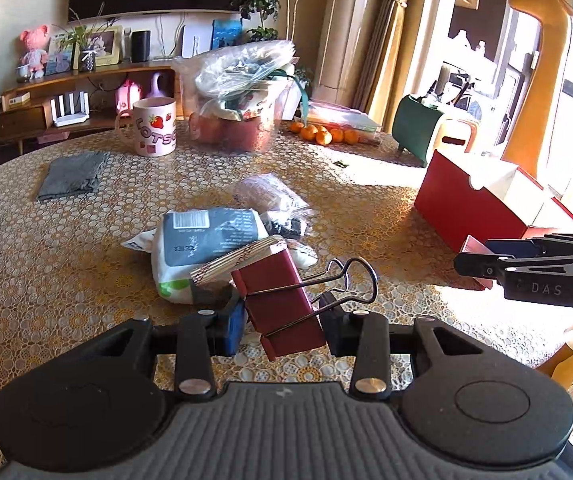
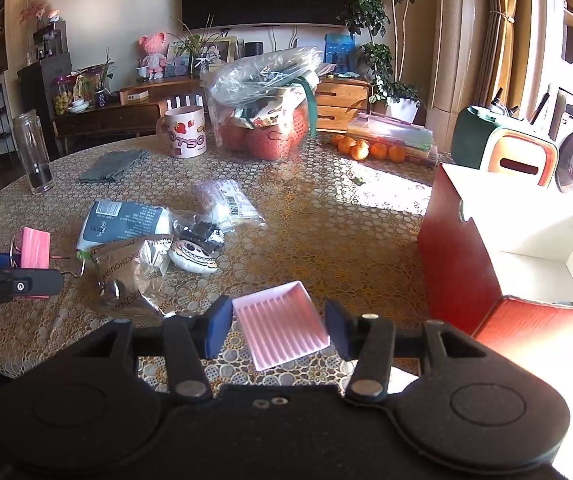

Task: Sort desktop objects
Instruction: 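Carry the pink binder clip and pink tray with both tools over the box, then open the left tool to drop the clip while the right tool releases the pink tray, then withdraw both tools from the box back toward the table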

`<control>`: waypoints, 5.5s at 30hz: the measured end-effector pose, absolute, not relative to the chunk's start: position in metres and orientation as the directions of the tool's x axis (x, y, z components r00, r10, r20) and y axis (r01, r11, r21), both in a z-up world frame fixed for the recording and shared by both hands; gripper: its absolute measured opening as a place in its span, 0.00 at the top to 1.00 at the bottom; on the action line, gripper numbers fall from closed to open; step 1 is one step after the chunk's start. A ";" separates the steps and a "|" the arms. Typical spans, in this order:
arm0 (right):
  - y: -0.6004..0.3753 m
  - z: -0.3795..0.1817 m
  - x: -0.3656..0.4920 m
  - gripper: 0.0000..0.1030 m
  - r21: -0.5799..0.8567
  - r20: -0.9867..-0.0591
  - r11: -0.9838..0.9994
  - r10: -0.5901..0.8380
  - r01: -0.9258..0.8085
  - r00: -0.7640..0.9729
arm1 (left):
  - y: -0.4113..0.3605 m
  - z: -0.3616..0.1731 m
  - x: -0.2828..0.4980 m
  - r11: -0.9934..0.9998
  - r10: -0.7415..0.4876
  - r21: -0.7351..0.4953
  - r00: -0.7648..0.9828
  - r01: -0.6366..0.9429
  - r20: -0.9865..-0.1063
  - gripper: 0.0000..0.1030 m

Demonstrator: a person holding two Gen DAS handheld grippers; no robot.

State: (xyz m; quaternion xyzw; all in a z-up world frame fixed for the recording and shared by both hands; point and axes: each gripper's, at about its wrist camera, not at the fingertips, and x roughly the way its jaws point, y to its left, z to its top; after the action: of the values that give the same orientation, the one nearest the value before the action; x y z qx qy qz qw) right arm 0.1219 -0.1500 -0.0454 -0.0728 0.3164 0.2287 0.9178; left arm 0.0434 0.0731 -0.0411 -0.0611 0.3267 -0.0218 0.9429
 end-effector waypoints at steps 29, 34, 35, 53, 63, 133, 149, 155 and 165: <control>-0.310 0.021 0.143 0.51 0.055 -0.532 0.947 0.297 -0.318 0.793 | -0.110 0.017 0.124 0.934 -0.326 -0.071 0.749 0.351 -0.576 0.63; -0.333 0.017 0.162 0.51 0.055 -0.543 0.957 0.267 -0.284 0.796 | -0.141 0.019 0.149 0.915 -0.349 -0.041 0.733 0.402 -0.584 0.63; -0.336 0.017 0.166 0.51 0.055 -0.544 0.959 0.262 -0.277 0.797 | -0.147 0.019 0.155 0.911 -0.352 -0.035 0.731 0.411 -0.585 0.63; -0.381 -0.016 0.240 0.51 0.011 -0.601 0.969 0.205 -0.248 0.773 | -0.224 -0.012 0.288 0.876 -0.341 -0.016 0.594 0.482 -0.729 0.63; -0.379 -0.047 0.276 0.51 0.002 -0.683 0.950 0.230 -0.314 0.693 | -0.256 -0.049 0.347 0.868 -0.272 0.005 0.484 0.496 -0.832 0.63; -0.319 0.010 0.178 0.01 0.051 -0.562 0.925 0.337 -0.375 0.755 | -0.159 0.036 0.192 0.885 -0.393 -0.065 0.664 0.461 -0.637 0.44; -0.277 0.012 0.145 0.00 0.080 -0.520 0.916 0.375 -0.393 0.767 | -0.075 0.036 0.135 0.927 -0.344 -0.085 0.740 0.365 -0.577 0.32; -0.254 0.005 0.137 0.00 0.080 -0.520 0.908 0.389 -0.410 0.761 | -0.043 0.031 0.115 0.949 -0.300 -0.097 0.768 0.299 -0.565 0.22; -0.212 -0.002 0.126 0.00 0.086 -0.551 0.897 0.406 -0.434 0.729 | 0.014 0.016 0.098 0.979 -0.202 -0.111 0.807 0.168 -0.555 0.15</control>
State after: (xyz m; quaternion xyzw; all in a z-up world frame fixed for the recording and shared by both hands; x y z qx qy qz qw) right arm 0.1261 -0.2125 -0.0024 -0.0245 0.2904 0.2259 0.9295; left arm 0.0978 0.0138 0.0163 -0.0283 0.2947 -0.0973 0.9502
